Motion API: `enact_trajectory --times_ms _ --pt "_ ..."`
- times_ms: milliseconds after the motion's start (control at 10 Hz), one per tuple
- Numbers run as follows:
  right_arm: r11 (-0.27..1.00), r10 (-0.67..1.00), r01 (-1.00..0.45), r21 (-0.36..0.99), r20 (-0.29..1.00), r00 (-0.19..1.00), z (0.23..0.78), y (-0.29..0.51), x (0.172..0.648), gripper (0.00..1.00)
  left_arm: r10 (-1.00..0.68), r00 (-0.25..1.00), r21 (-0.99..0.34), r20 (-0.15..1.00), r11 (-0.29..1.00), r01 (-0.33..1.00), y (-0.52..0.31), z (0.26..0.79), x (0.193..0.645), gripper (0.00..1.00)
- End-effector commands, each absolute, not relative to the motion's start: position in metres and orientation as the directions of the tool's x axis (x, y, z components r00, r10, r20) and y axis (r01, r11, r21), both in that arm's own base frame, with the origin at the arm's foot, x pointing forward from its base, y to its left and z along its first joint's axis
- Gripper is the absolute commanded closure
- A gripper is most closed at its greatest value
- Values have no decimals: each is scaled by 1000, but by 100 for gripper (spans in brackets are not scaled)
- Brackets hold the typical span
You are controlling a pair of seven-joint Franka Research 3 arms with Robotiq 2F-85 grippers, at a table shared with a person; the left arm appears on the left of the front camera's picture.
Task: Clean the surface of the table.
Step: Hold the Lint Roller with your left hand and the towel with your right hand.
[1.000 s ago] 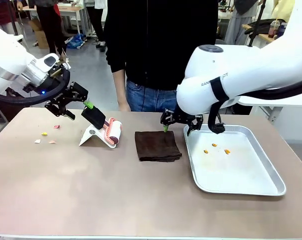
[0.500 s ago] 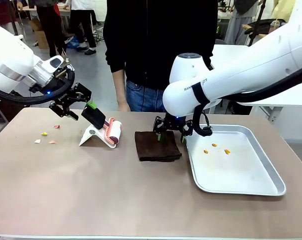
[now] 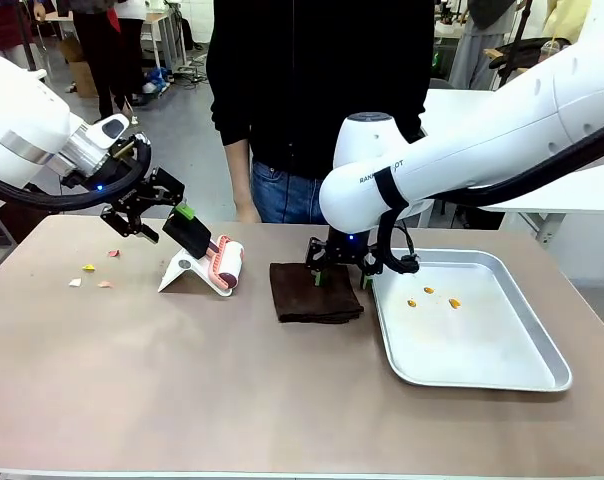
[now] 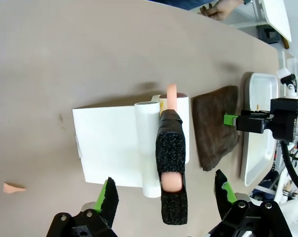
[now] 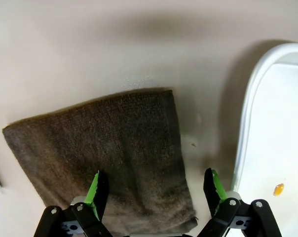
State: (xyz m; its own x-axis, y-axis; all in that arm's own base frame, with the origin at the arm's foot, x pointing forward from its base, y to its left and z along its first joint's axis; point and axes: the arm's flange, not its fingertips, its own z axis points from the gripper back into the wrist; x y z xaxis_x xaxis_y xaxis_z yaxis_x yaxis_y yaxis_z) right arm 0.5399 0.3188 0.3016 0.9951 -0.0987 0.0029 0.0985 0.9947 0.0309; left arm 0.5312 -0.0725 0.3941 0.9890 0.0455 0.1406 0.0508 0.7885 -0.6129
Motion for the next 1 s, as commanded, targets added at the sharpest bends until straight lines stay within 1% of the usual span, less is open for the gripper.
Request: enact_trajectory --times_ms 0,300,400,500,600,700,800,900 --pt "993 -120 120 10 1 993 303 324 545 0 66 990 -648 126 761 32 -76 396 538 0" --pt "992 -119 120 36 -19 993 303 325 546 0 58 992 -658 114 753 32 -77 394 541 0" --pt "992 -114 113 50 0 994 304 325 545 29 73 992 -660 105 751 14 -76 394 541 60" --pt "991 -116 117 62 -10 993 304 326 545 59 68 992 -665 105 747 19 -76 394 541 60" --pt "990 -111 113 79 -22 994 304 326 545 88 67 992 -665 109 747 22 -76 393 541 100" --pt "991 -112 113 76 -13 994 304 327 544 100 73 991 -664 110 748 19 -75 393 542 65" --pt "992 -103 105 76 -22 994 304 328 543 100 74 991 -665 110 746 18 -75 393 542 100" --pt "992 -97 99 78 -33 995 303 329 543 100 74 991 -666 113 746 20 -75 394 542 100"
